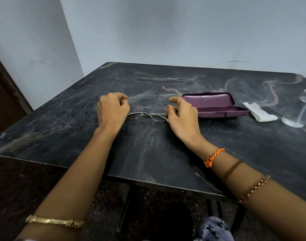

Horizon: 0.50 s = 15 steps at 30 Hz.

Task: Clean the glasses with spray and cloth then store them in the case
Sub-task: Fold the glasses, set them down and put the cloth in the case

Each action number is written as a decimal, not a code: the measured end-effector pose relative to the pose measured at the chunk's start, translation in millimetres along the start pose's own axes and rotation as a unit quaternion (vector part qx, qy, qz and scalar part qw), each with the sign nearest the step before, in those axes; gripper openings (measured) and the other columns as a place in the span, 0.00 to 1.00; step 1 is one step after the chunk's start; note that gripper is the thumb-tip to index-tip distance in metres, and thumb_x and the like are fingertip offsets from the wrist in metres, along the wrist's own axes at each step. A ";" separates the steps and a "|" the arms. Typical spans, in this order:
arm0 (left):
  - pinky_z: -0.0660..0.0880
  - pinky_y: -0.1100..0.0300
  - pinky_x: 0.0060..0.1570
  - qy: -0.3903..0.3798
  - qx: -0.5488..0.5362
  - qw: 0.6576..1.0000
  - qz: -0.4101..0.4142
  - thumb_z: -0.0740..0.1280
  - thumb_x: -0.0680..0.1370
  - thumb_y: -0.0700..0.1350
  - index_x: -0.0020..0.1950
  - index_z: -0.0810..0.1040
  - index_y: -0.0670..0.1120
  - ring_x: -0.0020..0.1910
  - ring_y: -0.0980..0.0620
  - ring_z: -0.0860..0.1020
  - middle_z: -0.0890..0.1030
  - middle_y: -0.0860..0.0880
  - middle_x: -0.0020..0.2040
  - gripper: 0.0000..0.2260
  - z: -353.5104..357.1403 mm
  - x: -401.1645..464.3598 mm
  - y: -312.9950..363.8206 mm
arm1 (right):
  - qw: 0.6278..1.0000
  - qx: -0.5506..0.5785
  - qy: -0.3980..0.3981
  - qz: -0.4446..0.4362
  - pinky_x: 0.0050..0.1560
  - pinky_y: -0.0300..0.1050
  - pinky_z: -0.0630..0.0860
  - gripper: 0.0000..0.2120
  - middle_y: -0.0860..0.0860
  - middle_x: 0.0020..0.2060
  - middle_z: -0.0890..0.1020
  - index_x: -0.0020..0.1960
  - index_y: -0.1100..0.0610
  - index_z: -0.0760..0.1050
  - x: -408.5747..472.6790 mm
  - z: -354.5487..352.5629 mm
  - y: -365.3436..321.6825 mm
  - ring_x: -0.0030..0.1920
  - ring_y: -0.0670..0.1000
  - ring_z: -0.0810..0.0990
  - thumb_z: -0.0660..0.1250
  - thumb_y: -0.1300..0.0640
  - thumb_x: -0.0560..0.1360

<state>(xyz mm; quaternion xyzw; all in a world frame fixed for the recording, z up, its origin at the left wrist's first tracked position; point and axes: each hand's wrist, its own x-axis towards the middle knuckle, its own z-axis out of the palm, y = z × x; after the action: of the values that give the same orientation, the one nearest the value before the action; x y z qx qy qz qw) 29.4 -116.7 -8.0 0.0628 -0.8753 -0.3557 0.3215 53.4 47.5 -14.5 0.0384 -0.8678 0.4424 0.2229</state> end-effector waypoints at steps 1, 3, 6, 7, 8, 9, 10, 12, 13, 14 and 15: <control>0.76 0.51 0.50 -0.004 0.004 1.000 0.004 0.62 0.72 0.36 0.48 0.82 0.41 0.41 0.39 0.80 0.84 0.37 0.42 0.11 0.0 -1.2 0.7 | 1.000 0.003 0.001 0.000 0.45 0.38 0.66 0.13 0.57 0.39 0.84 0.60 0.61 0.73 -0.1 -0.4 -0.2 0.44 0.56 0.81 0.60 0.62 0.76; 0.75 0.50 0.51 -0.005 0.014 1.000 0.012 0.61 0.73 0.36 0.49 0.82 0.40 0.43 0.38 0.80 0.83 0.37 0.43 0.11 0.4 -2.7 1.2 | 1.000 0.008 0.003 -0.002 0.45 0.38 0.67 0.14 0.57 0.41 0.84 0.60 0.61 0.73 -0.5 -1.0 -0.7 0.46 0.56 0.81 0.60 0.62 0.75; 0.75 0.49 0.50 -0.001 0.031 0.999 0.025 0.61 0.73 0.36 0.50 0.81 0.39 0.43 0.37 0.80 0.83 0.36 0.43 0.11 0.8 -4.6 1.3 | 1.000 0.007 0.006 -0.012 0.45 0.37 0.66 0.15 0.55 0.44 0.84 0.61 0.61 0.72 -2.6 -0.8 -1.3 0.47 0.55 0.81 0.61 0.61 0.75; 0.75 0.49 0.50 -0.001 0.032 0.999 0.028 0.61 0.73 0.36 0.51 0.81 0.39 0.43 0.37 0.80 0.83 0.37 0.43 0.11 0.9 -4.8 1.3 | 1.000 0.008 0.007 -0.011 0.45 0.36 0.66 0.15 0.55 0.44 0.84 0.61 0.61 0.72 -3.2 -1.0 -1.1 0.47 0.55 0.81 0.61 0.62 0.75; 0.75 0.49 0.50 0.000 0.032 0.999 0.031 0.61 0.73 0.36 0.51 0.81 0.39 0.43 0.38 0.80 0.83 0.37 0.43 0.11 0.9 -4.7 1.2 | 1.000 0.011 0.007 -0.007 0.44 0.35 0.66 0.15 0.55 0.44 0.84 0.61 0.61 0.72 -3.4 -1.5 -1.1 0.47 0.54 0.81 0.61 0.62 0.74; 0.75 0.49 0.50 0.001 0.031 0.999 0.032 0.61 0.73 0.36 0.51 0.81 0.39 0.43 0.38 0.80 0.83 0.37 0.44 0.11 1.1 -4.6 1.0 | 1.000 0.013 0.006 -0.002 0.45 0.35 0.66 0.15 0.54 0.45 0.84 0.61 0.61 0.72 -3.6 -2.3 -1.2 0.47 0.54 0.81 0.61 0.62 0.74; 0.75 0.50 0.49 0.002 0.032 0.999 0.032 0.61 0.73 0.35 0.51 0.81 0.39 0.43 0.38 0.80 0.83 0.37 0.44 0.11 1.1 -4.4 0.8 | 1.000 0.014 0.006 0.002 0.47 0.35 0.67 0.16 0.54 0.46 0.84 0.61 0.61 0.72 -3.5 -2.9 -1.5 0.48 0.54 0.81 0.61 0.62 0.74; 0.76 0.50 0.49 0.003 0.029 0.999 0.034 0.60 0.73 0.35 0.51 0.81 0.38 0.42 0.38 0.80 0.83 0.36 0.43 0.11 1.2 -3.9 0.1 | 1.000 0.020 0.015 0.002 0.54 0.40 0.71 0.15 0.55 0.49 0.83 0.61 0.60 0.73 -3.6 -4.1 -3.1 0.50 0.54 0.81 0.60 0.61 0.74; 0.76 0.50 0.49 0.004 0.024 0.999 0.037 0.60 0.73 0.35 0.51 0.81 0.38 0.42 0.37 0.80 0.83 0.36 0.43 0.11 1.3 -4.0 -0.4 | 0.999 0.029 0.024 -0.005 0.56 0.43 0.73 0.15 0.56 0.51 0.83 0.60 0.60 0.73 -4.6 -4.6 -4.0 0.52 0.54 0.81 0.60 0.62 0.74; 0.77 0.50 0.49 0.007 0.021 0.999 0.040 0.60 0.73 0.35 0.51 0.81 0.38 0.41 0.37 0.80 0.83 0.36 0.43 0.11 1.3 -4.0 -0.8 | 0.998 0.041 0.035 -0.016 0.58 0.46 0.74 0.15 0.57 0.53 0.82 0.60 0.60 0.73 -5.4 -4.7 -4.7 0.53 0.54 0.80 0.60 0.62 0.74; 0.77 0.50 0.49 0.009 0.021 0.999 0.042 0.60 0.74 0.35 0.51 0.81 0.38 0.41 0.37 0.80 0.83 0.35 0.43 0.11 1.4 -4.0 -1.2 | 0.997 0.049 0.047 -0.031 0.59 0.48 0.74 0.14 0.57 0.53 0.82 0.60 0.61 0.73 -6.5 -4.7 -4.9 0.54 0.54 0.80 0.60 0.63 0.74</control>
<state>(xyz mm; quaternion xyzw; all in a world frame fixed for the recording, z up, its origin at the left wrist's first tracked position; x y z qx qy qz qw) 31.5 -115.3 -11.6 0.0357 -0.8815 -0.3224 0.3431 62.2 47.4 -11.2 0.0554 -0.8323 0.4784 0.2745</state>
